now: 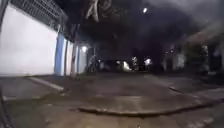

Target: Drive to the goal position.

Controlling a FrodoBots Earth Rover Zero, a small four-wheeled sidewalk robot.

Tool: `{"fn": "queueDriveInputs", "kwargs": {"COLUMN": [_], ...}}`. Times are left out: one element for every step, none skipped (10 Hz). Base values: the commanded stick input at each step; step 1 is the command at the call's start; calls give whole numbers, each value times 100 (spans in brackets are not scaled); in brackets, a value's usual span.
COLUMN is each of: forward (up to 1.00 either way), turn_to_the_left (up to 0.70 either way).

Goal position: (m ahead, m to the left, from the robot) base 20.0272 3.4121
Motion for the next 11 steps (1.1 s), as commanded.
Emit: {"fn": "queueDriveInputs", "kwargs": {"forward": [70, 70, 64, 10, 70, 70, 70, 70, 70, 70, 70], "turn_to_the_left": [0, 0, 0, 0, 0, 0, 0, 0, 0, 0, 0]}}
